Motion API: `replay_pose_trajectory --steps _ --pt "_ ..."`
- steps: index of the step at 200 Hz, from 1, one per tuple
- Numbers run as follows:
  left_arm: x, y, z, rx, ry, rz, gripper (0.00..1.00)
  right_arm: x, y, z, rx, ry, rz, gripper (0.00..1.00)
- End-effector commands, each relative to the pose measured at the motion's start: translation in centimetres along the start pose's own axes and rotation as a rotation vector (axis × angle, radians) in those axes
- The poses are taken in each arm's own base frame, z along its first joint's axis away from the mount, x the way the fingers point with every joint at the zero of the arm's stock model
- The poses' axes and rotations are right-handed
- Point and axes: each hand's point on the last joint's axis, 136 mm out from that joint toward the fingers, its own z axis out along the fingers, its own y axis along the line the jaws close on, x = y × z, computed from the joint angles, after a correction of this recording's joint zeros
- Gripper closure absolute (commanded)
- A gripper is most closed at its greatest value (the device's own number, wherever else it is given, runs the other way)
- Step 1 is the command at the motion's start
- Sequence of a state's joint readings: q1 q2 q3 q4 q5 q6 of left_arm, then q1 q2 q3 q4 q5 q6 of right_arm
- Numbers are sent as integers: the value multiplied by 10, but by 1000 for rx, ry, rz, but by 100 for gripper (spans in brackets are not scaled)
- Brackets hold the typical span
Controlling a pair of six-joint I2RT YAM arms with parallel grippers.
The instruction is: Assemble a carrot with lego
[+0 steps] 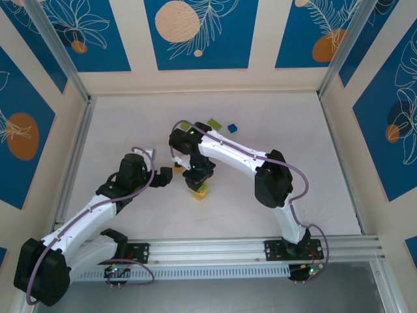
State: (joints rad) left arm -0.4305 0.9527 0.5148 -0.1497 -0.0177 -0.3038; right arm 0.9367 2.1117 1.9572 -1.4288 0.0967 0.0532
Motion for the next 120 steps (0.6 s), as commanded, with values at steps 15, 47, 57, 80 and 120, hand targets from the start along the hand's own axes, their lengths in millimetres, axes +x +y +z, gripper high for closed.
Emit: replay_pose_trajectory --steps 15,47,57,80,120 --pt "5 -6 2 24 10 29 4 -2 1 5 -5 13 12 59" --pt "5 -6 2 25 13 29 3 -4 0 6 -3 7 3 58" --pt "5 -6 2 25 11 29 3 -5 0 5 -1 0 -5 58" --pt "5 -6 2 27 11 30 3 -7 0 3 1 -14 -20 55" --pt "5 -7 2 27 10 29 4 -8 -1 -1 2 -34 -31 52"
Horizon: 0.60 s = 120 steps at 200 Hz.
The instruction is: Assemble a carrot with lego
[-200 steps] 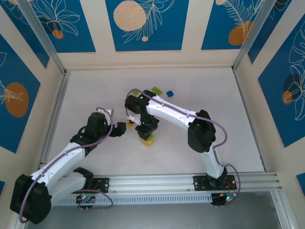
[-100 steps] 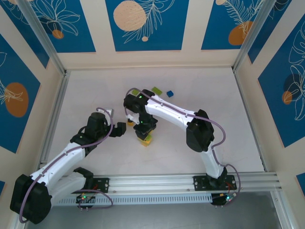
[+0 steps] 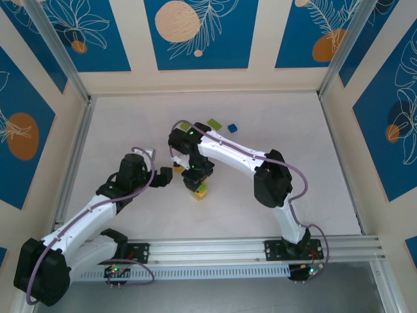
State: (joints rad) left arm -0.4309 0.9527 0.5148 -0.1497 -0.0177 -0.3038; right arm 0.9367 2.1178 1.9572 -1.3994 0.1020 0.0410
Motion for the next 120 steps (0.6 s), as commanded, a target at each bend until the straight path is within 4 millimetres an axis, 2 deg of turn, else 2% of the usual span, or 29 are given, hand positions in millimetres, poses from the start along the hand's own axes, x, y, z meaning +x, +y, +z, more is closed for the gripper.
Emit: replay_pose_trajectory --steps 1,74,120 --pt "5 -6 2 27 9 29 4 0 0 -3 -3 -10 -15 52" --pt "5 -7 2 27 12 30 4 -2 -5 -8 -6 -33 -10 46" --pt "5 -6 2 27 13 30 4 -4 -9 -32 2 -105 -8 42"
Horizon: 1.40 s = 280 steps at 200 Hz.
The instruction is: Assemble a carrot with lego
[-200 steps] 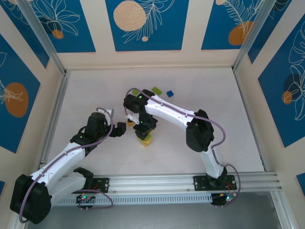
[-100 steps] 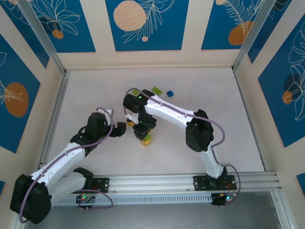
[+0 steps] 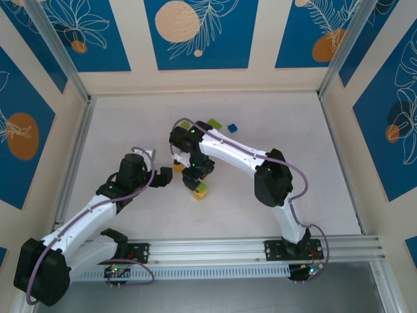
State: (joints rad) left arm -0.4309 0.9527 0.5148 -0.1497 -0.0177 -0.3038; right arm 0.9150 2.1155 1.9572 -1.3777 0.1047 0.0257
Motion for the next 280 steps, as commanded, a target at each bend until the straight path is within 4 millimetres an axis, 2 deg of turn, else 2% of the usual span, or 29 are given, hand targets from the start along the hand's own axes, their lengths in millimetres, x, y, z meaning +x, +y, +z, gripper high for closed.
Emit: replay_pose_trajectory --steps 1,52,75,84,110,141,190,280 --pt "6 -6 2 27 14 31 3 1 0 -31 2 -79 -11 42" --pt "5 -7 2 28 12 33 4 3 -1 -70 -9 -198 -7 47" --pt "5 -7 2 28 12 33 3 6 5 -77 -43 -224 -20 53" --pt "6 -7 3 29 13 34 4 6 6 -78 -49 -230 -18 59" --pt "5 -7 2 29 11 34 3 9 6 -66 -74 -192 -8 74" --pt "5 -7 2 30 12 34 3 7 5 -47 -96 -140 -3 81" --pt "5 -7 2 28 12 33 4 3 4 -39 -119 -123 2 83" --pt "6 -7 3 29 16 36 3 12 4 -17 -135 -61 22 83"
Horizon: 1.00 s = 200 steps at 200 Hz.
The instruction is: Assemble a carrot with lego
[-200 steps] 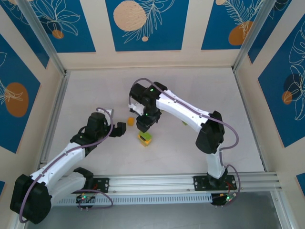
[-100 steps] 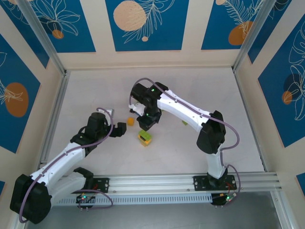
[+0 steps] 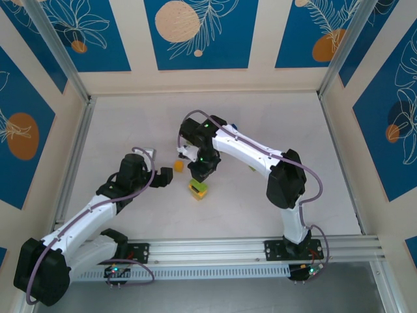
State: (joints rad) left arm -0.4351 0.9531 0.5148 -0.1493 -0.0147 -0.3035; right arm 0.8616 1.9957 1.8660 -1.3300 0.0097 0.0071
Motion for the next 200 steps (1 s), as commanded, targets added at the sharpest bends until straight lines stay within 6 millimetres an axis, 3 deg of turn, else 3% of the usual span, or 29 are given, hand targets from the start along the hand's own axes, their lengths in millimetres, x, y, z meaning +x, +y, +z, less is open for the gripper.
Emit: replay_pose_trajectory --steps 1,95,172,200 --pt "6 -5 3 23 14 33 3 3 4 8 -39 26 7 83" --pt "15 -8 -1 36 30 19 3 -1 1 18 -37 36 12 81" --pt "43 -15 -9 62 116 -39 6 0 2 19 -39 41 12 81" --pt "46 -14 -15 59 105 -49 6 0 2 20 -42 41 13 81"
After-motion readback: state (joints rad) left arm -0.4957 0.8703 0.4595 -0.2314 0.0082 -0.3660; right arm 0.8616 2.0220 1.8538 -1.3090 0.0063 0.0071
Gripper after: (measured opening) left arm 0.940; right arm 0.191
